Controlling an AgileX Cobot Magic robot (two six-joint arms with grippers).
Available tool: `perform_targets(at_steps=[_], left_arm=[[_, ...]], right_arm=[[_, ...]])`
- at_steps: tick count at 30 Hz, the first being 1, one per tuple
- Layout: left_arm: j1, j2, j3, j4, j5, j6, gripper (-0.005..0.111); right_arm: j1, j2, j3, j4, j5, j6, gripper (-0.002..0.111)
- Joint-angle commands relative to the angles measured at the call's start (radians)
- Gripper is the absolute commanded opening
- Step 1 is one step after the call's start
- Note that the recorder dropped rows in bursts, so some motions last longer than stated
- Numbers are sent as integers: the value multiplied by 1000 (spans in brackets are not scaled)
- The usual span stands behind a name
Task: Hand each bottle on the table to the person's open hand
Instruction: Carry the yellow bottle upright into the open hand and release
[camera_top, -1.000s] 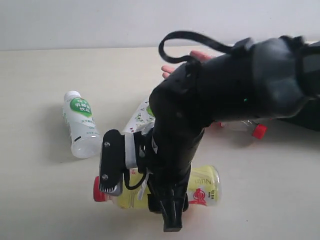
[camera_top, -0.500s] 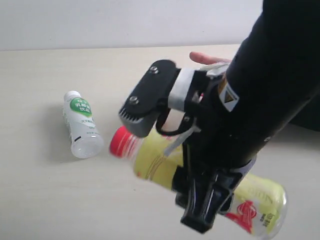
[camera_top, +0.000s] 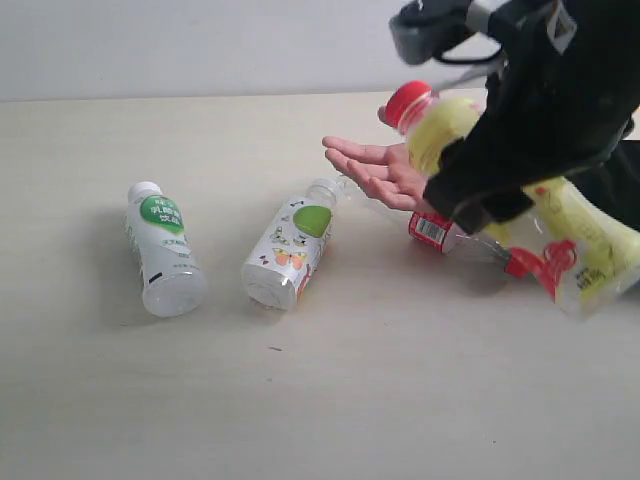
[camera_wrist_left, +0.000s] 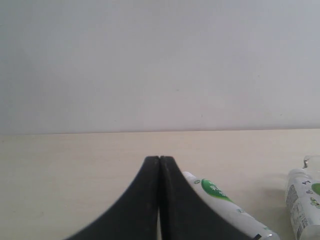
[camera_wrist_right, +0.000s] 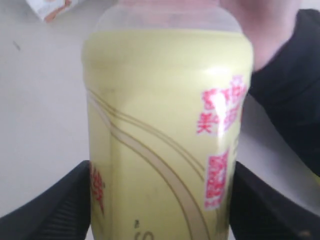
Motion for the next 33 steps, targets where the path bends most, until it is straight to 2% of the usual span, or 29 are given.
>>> perform_targets(at_steps=[1, 7, 19, 24, 33], left_arm=[[3, -6, 3, -6, -9, 1, 0], [3, -6, 3, -6, -9, 1, 0], [3, -6, 3, -6, -9, 1, 0], [3, -6, 3, -6, -9, 1, 0], [3, -6, 3, -6, -9, 1, 0]], right_arm=[[-112, 71, -139, 107, 1, 3, 0], [-177, 220, -282, 278, 1, 3, 0], [-177, 487, -448, 174, 1, 26, 0], [-177, 531, -460, 101, 1, 67, 0], [-177, 591, -460, 100, 1, 67, 0]])
